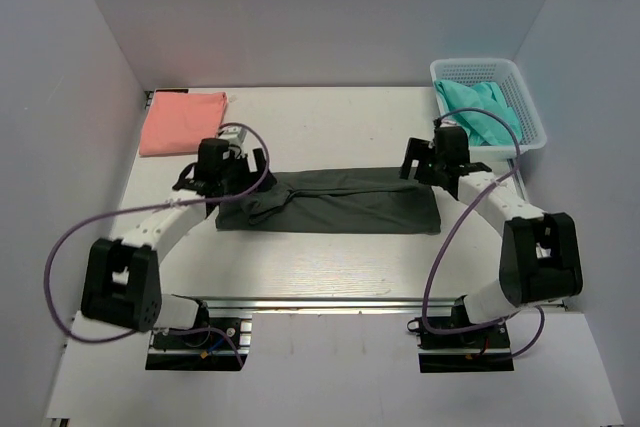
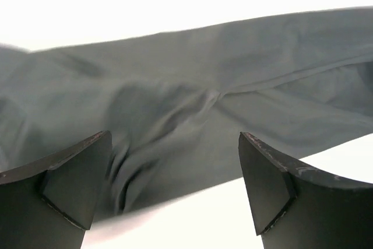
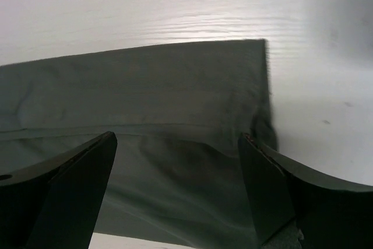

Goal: Fold and stack the t-shirts
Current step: Fold the other side of the tshirt into a rectangle

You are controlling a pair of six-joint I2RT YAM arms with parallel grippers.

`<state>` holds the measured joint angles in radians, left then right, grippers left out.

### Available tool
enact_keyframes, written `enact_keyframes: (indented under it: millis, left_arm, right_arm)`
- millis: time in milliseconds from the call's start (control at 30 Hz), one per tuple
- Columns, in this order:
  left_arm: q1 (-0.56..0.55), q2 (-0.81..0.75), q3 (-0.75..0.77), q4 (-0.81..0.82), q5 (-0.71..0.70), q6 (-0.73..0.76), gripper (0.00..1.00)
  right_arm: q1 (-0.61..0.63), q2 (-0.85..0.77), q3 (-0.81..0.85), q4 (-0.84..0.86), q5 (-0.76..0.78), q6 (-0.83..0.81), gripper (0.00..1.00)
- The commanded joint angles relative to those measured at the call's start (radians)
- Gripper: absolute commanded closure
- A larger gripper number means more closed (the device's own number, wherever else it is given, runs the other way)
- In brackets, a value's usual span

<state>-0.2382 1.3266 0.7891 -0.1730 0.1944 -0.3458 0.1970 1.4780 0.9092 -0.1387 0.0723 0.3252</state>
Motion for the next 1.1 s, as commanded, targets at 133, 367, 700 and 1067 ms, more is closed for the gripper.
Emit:
enact_keyframes:
  millis: [133, 367, 700, 1067]
  left_arm:
    - [-0.059, 0.302, 0.203, 0.027, 0.191, 0.123, 0.01]
    - [-0.113, 0.379, 0.193, 0.001, 0.241, 0.152, 0.01]
    - [-0.183, 0.313, 0.139, -0.111, 0.309, 0.188, 0.01]
    - [-0.233, 0.284, 0.093, -0.088, 0.264, 0.153, 0.01]
  right_arm:
    - [0.033, 0.174, 0.157, 0.051, -0.18, -0.097, 0.1]
    - [0.042, 0.243, 0.145, 0.004, -0.226, -0.072, 0.1]
    - [0.038, 0.124, -0.012, -0.105, -0.24, -0.029, 0.1]
    - [0.032, 0.07, -0.018, -0.082, -0.197, -0.026, 0.1]
